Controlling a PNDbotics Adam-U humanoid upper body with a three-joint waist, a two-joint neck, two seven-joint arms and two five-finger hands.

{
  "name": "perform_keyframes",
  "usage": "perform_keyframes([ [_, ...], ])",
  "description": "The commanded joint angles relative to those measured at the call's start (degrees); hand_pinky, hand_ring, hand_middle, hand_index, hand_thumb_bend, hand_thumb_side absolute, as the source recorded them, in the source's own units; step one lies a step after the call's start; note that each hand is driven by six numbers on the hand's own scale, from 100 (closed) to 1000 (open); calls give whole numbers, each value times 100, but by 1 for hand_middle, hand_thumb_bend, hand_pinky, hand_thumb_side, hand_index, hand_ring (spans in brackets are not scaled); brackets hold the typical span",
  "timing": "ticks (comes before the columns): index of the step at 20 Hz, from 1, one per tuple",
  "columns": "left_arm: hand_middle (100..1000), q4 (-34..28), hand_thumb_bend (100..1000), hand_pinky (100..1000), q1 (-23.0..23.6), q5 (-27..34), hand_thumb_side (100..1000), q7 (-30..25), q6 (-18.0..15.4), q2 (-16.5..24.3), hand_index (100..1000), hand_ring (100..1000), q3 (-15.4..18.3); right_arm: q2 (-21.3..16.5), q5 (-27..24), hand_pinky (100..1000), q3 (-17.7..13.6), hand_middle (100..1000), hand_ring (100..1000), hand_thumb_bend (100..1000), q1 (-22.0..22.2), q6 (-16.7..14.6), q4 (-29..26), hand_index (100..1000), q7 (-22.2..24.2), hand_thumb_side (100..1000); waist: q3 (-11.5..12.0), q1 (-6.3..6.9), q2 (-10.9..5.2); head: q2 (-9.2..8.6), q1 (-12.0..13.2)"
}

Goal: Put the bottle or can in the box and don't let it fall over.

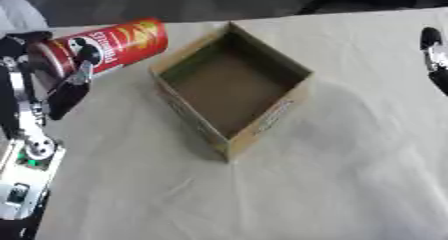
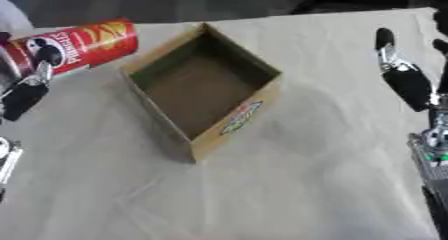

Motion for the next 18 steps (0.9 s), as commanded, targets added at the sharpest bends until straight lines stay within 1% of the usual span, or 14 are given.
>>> perform_keyframes([
  [1, 538, -328, 379, 386, -90, -36, 245, 166, -36, 164, 613, 603, 13, -87, -36, 865, -37, 807, 898, 454, -44, -12, -113, 869, -18, 420, -4, -8, -94, -45, -5],
  [5, 538, -508, 378, 385, -123, 13, 247, 174, -37, 164, 613, 602, -49, -90, -39, 865, -36, 807, 898, 454, -46, -13, -116, 869, -19, 419, -6, -4, -101, -42, -8],
  [9, 538, -578, 377, 384, -204, 73, 246, -33, -65, 110, 612, 603, -233, -88, -48, 864, -34, 807, 898, 453, -56, -16, -123, 869, -18, 419, -19, -3, -104, -41, 0],
  [13, 538, -499, 374, 382, -314, 76, 244, -269, -100, -4, 612, 605, -441, -87, -56, 864, -33, 807, 898, 454, -66, -16, -132, 869, -19, 418, -41, -1, -105, -37, 11],
  [14, 537, -467, 421, 379, -340, 70, 221, -318, -106, -31, 611, 606, -482, -87, -57, 864, -32, 807, 898, 452, -70, -16, -133, 869, -19, 420, -46, 1, -106, -35, 12],
  [15, 538, -422, 373, 379, -372, 61, 243, -372, -109, -63, 611, 606, -527, -85, -59, 865, -32, 807, 898, 454, -73, -16, -134, 869, -18, 418, -51, 4, -107, -33, 12],
  [18, 538, -273, 370, 370, -455, 41, 241, -495, -117, -155, 610, 608, -631, -83, -64, 864, -30, 807, 898, 452, -81, -16, -136, 869, -17, 418, -65, 11, -111, -32, 0],
])
